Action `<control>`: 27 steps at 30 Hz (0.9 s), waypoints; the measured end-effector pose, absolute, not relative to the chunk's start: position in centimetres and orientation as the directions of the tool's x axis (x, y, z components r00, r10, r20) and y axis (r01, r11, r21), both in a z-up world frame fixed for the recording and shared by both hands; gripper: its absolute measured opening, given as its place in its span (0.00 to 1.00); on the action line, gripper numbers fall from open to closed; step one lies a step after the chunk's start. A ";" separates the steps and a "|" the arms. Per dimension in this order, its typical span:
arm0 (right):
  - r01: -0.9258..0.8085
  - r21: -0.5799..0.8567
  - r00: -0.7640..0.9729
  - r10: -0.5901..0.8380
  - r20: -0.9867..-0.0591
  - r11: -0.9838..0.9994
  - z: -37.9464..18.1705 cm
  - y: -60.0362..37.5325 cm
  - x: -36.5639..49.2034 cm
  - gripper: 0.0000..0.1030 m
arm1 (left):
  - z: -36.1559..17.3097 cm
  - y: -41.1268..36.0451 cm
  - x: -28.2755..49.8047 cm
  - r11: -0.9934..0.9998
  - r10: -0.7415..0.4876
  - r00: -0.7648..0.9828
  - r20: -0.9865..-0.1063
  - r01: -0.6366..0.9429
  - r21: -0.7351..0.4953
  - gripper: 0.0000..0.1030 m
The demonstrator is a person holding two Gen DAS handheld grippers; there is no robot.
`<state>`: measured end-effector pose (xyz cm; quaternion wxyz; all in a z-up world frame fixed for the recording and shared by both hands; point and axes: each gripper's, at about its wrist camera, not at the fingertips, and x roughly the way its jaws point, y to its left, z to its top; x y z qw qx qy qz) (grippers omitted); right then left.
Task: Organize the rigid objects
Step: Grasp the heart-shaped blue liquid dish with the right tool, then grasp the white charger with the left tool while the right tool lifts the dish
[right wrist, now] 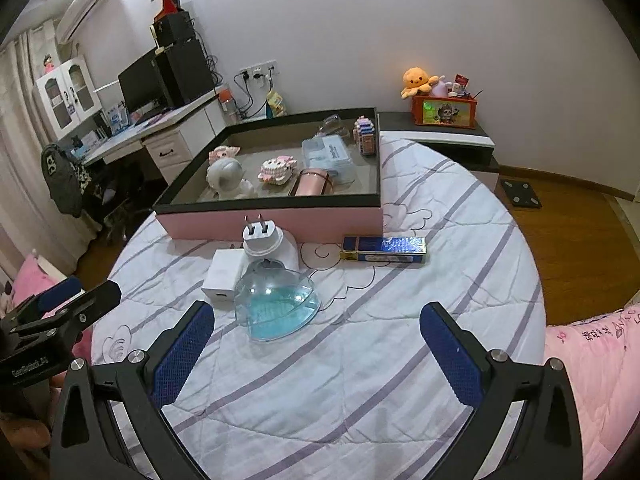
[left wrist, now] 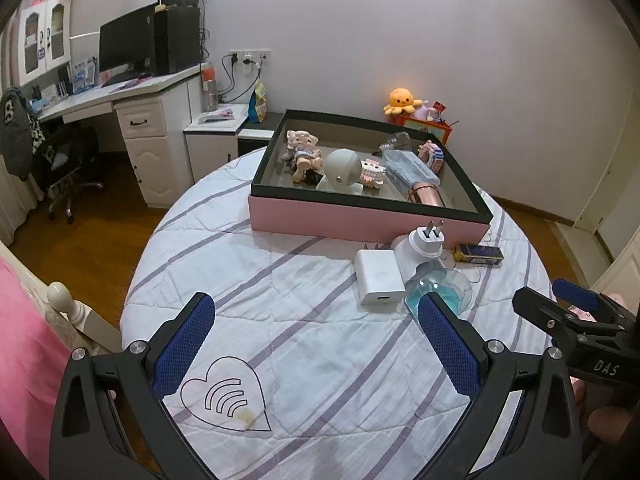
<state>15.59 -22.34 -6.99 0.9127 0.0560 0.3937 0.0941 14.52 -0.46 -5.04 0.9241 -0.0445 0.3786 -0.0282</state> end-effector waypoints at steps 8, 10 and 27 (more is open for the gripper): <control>-0.182 0.188 0.588 0.260 -0.766 0.965 -9.9 -20.4 18.1 1.00 | -6.9 0.0 16.1 0.995 -0.069 0.669 -0.740 -0.005 -0.097 1.00; -0.195 0.184 0.567 0.264 -0.780 0.963 -10.7 -19.8 18.8 1.00 | -7.6 0.1 16.6 0.995 -0.068 0.656 -0.751 -0.009 -0.098 1.00; -0.211 0.101 0.552 0.204 -0.809 0.972 -13.1 -20.7 21.3 0.72 | -10.3 -2.9 20.1 0.993 -0.122 0.589 -0.799 0.074 -0.096 1.00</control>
